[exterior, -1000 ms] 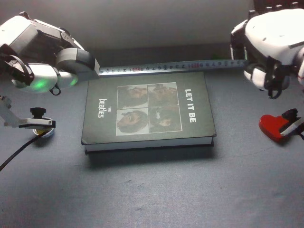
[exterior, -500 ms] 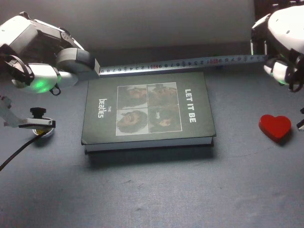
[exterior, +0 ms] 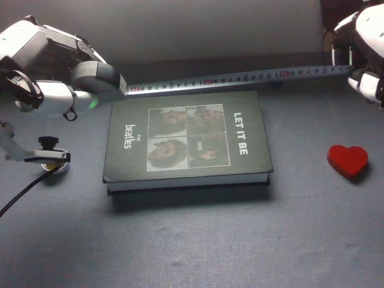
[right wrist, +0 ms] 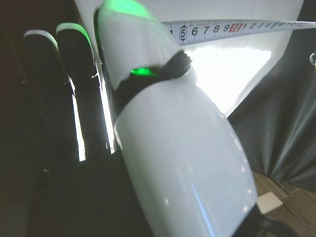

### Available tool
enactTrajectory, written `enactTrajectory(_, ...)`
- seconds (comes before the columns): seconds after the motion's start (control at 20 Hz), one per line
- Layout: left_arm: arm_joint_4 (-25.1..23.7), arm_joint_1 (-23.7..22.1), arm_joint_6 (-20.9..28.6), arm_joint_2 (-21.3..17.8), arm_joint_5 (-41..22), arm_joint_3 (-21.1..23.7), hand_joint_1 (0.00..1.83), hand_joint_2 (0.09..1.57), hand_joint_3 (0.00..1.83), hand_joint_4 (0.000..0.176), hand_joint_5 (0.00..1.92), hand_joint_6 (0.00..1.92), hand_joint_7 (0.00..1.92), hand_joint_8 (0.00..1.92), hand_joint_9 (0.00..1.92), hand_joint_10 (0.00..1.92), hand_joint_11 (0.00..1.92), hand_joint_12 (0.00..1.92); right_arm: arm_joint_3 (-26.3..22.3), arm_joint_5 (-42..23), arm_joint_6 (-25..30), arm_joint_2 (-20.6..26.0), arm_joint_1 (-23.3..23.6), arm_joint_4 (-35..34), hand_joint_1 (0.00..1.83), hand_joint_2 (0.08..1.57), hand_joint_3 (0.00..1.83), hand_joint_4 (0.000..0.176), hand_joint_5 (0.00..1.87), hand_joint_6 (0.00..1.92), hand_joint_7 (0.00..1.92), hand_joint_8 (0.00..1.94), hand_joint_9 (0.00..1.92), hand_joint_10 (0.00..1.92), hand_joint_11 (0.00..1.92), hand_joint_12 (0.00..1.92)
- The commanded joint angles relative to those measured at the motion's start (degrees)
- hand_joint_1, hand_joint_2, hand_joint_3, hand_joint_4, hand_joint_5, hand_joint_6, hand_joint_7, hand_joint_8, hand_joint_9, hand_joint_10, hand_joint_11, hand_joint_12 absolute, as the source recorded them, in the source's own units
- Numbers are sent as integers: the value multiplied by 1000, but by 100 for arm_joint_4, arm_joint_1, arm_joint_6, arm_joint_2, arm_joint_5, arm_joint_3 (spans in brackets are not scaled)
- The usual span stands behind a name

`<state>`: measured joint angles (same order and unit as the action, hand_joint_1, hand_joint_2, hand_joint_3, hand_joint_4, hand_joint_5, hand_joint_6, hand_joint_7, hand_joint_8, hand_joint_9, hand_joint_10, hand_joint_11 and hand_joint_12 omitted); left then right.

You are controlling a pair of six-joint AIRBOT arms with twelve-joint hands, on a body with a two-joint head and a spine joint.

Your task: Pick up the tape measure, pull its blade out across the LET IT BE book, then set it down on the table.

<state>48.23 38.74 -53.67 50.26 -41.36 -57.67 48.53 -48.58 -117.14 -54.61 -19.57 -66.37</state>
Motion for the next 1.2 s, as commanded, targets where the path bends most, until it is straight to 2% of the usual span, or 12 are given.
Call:
enactTrajectory(0.0,-115,-27,8,-75,-721,-34,1391,1059,0,0,1114,583,1148,808,929,1133,841,990,37,-581,-63,117,49,329,1350,1186,1,0,702,1280,902,1059,818,1424,644,1459)
enactTrajectory(0.55,-116,-14,7,-88,-721,-13,1390,1056,0,0,1119,615,1172,742,920,1141,806,1004,48,-576,0,214,-1,344,1349,1187,0,0,702,1310,899,1043,819,1421,626,1459)
enactTrajectory(0.65,-115,-16,7,-85,-721,-9,1387,1071,0,0,1043,739,1165,735,902,1190,774,1028,47,-593,9,200,-18,415,1349,1186,0,0,709,1314,903,1033,813,1420,606,1451)
enactTrajectory(0.8,-111,-12,7,-86,-720,-6,1388,1067,0,0,1034,767,1170,704,930,1167,794,1034,44,-600,10,167,-19,461,1345,1200,0,0,664,1358,883,1063,799,1445,591,1460)
enactTrajectory(0.95,-109,-4,7,-81,-720,-1,1392,1053,0,0,1127,602,1175,735,935,1124,815,1012,39,-599,10,136,-38,506,1348,1191,0,0,710,1329,885,1042,810,1429,641,1469)
enactTrajectory(1.15,-111,32,7,-79,-719,10,1392,1053,0,0,1135,563,1168,782,935,1105,832,1002,29,-591,4,110,-59,534,1350,1185,0,0,708,1306,896,1036,832,1406,660,1451)
